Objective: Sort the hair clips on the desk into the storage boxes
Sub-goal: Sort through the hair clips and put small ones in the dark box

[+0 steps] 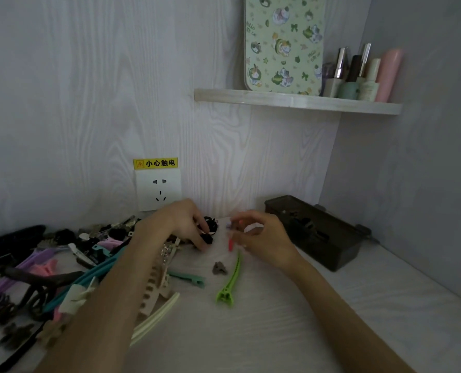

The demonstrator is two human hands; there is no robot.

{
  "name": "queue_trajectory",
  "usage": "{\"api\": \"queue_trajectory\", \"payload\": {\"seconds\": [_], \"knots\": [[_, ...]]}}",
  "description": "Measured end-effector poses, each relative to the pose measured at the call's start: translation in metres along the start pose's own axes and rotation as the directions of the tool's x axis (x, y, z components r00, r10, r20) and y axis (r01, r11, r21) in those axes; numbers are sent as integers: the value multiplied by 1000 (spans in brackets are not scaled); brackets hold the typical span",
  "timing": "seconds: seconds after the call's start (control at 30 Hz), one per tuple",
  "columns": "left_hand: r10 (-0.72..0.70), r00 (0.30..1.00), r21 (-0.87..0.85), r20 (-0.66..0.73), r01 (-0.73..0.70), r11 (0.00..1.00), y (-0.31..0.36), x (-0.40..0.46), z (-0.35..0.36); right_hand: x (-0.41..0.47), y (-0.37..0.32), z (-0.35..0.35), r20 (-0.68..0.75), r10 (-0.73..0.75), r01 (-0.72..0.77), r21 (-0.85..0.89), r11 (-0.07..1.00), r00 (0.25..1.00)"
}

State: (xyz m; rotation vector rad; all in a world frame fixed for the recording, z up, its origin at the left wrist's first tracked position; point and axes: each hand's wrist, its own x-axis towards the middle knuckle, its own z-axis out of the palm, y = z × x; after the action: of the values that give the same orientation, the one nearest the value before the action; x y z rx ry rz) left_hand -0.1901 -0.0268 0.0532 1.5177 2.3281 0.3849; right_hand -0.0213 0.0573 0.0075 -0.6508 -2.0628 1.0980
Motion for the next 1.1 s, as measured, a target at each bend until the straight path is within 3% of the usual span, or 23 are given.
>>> {"api": "queue_trajectory", "payload": {"seconds": [0.13,0.2,0.3,0.37,0.43,0.53,0.6,0.77,0.87,0.93,1.03,1.1], "knots": [[23,954,-149,-299,-70,986,17,15,6,3,5,-29,-457,-159,-10,-346,938,875],[66,920,-255,-386,-175,951,30,21,12,2,8,-44,-550,-165,-80,-394,916,819],[113,876,-393,-468,-321,862,54,30,19,4,15,-51,-552,-160,-159,-484,860,818],[110,858,-544,-501,-411,731,72,34,24,4,15,-52,-566,-191,-147,-497,855,802],[119,850,-619,-514,-463,634,92,39,28,5,12,-56,-647,-236,-106,-443,890,725],[213,873,-627,-438,-467,623,116,48,34,3,7,-61,-740,-212,-104,-355,929,638],[273,905,-627,-326,-423,654,122,52,36,2,5,-61,-742,-190,-97,-325,941,643],[242,936,-517,-257,-345,784,79,39,23,2,6,-48,-597,-208,-26,-359,933,775],[158,960,-348,-232,-234,908,30,12,8,3,6,-26,-368,-236,92,-368,925,899],[152,965,-257,-212,-205,944,12,-10,6,4,6,-10,-142,-225,155,-386,909,964],[218,970,-190,-105,-235,953,3,-39,9,8,9,14,179,-106,186,-524,831,978],[238,970,-121,51,-231,965,0,-47,17,9,10,25,265,-39,213,-672,709,964]]}}
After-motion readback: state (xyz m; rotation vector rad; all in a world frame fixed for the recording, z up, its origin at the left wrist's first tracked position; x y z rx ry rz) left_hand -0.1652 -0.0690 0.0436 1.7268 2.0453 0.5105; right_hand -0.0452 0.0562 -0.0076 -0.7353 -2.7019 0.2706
